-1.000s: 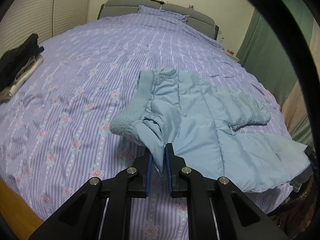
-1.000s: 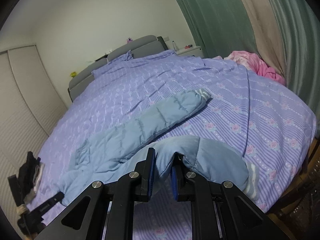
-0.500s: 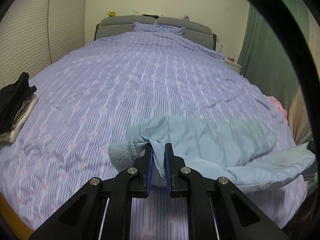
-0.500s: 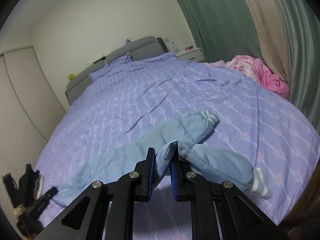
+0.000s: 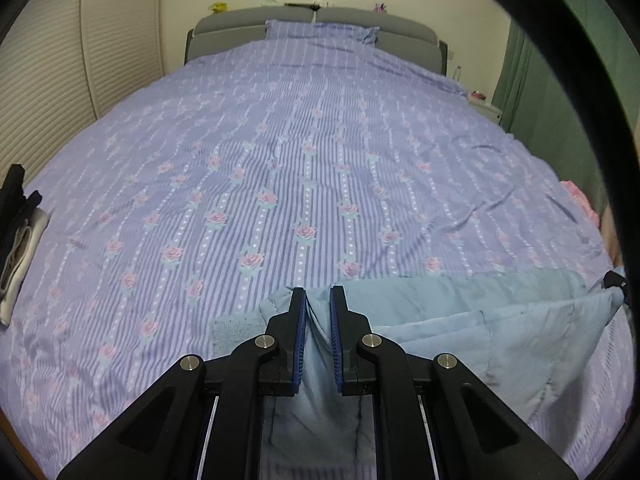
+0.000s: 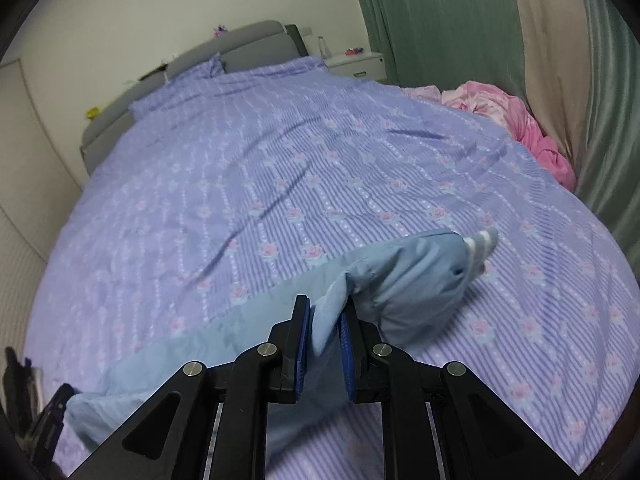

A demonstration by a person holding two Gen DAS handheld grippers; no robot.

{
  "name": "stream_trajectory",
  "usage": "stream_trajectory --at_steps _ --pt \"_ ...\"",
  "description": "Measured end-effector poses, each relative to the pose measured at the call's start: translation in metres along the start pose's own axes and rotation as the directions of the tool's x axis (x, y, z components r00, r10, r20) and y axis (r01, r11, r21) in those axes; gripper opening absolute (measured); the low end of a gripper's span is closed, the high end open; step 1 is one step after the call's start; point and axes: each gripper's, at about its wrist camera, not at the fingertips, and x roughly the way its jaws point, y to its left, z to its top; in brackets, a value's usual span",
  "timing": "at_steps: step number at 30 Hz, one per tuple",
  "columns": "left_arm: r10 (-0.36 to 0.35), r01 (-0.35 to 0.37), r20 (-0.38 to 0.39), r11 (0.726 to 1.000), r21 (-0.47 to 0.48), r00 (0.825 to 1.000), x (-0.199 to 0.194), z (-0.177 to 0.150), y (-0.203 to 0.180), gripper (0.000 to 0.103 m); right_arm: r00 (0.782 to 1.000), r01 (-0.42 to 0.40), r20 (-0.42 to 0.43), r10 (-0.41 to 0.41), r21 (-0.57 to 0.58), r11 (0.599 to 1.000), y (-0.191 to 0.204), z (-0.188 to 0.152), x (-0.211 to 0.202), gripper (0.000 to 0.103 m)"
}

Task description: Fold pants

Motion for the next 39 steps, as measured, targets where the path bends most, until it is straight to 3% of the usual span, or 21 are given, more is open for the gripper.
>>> stream_trajectory --at_steps 4,7,9,10,11,13,14,15,19,23,27,31,39 --pt "0.024 -0.022 -0.031 0.999 0.049 0.999 0.023 0.003 -0.004 0.013 0.998 0.056 -0.027 -0.057 -0.027 0.998 0.013 0.006 0.028 0.015" --pt "-0.006 0.009 -0.038 0.998 0.07 0.999 0.025 0.005 -0.003 0.018 0.996 0.08 -0.032 -0.081 -0.04 0.996 0.018 0.006 0.038 0.017" --pt "-0.036 0.039 -0.03 0.996 0.082 0.999 0.017 0.009 0.003 0.036 0.996 0.083 -0.034 -0.084 -0.031 0.996 0.018 0.004 0.039 0.02" --pt "-0.039 0.04 -0.014 0.995 0.094 0.999 0.01 0.011 0.005 0.06 0.996 0.078 -0.034 -0.079 -0.02 0.997 0.016 0.002 0.036 0.022" --pt "-0.041 0.04 0.011 0.994 0.104 0.999 0.001 0.013 0.006 0.073 0.997 0.074 -0.026 -0.075 -0.012 0.997 0.015 0.0 0.031 0.031" --pt "-0.06 0.052 0.06 0.99 0.129 0.996 -0.021 0.012 0.009 0.074 0.997 0.067 0.025 -0.067 0.002 0.998 0.011 -0.004 0.012 0.052" --pt "-0.062 0.049 0.078 0.987 0.155 0.995 -0.033 0.01 0.009 0.075 0.996 0.067 0.061 -0.067 0.006 0.998 0.009 -0.006 0.002 0.067" --pt "-0.059 0.042 0.093 0.984 0.173 0.994 -0.041 0.008 0.008 0.076 0.992 0.071 0.107 -0.07 0.0 0.997 0.008 -0.011 -0.014 0.073" --pt "-0.052 0.022 0.132 0.975 0.222 0.99 -0.069 -0.008 0.008 0.076 0.978 0.079 0.201 -0.062 -0.077 0.994 0.001 -0.031 -0.061 0.073" --pt "-0.058 0.028 0.122 0.971 0.235 0.991 -0.078 -0.028 0.002 0.077 0.972 0.066 0.232 -0.035 -0.129 0.989 -0.017 -0.047 -0.084 0.073" --pt "-0.02 -0.008 0.103 0.965 0.262 0.994 -0.068 -0.049 -0.015 0.077 0.965 0.113 0.253 -0.067 -0.171 0.979 -0.041 -0.057 -0.082 0.073" --pt "0.026 -0.052 0.103 0.967 0.25 0.994 -0.063 -0.068 -0.025 0.077 0.974 0.114 0.211 -0.083 -0.143 0.983 -0.065 -0.066 -0.074 0.073" --pt "-0.075 0.047 0.106 0.968 0.248 0.992 -0.072 -0.094 0.024 0.082 0.974 0.04 0.228 0.002 -0.177 0.983 -0.037 -0.104 -0.086 0.073"
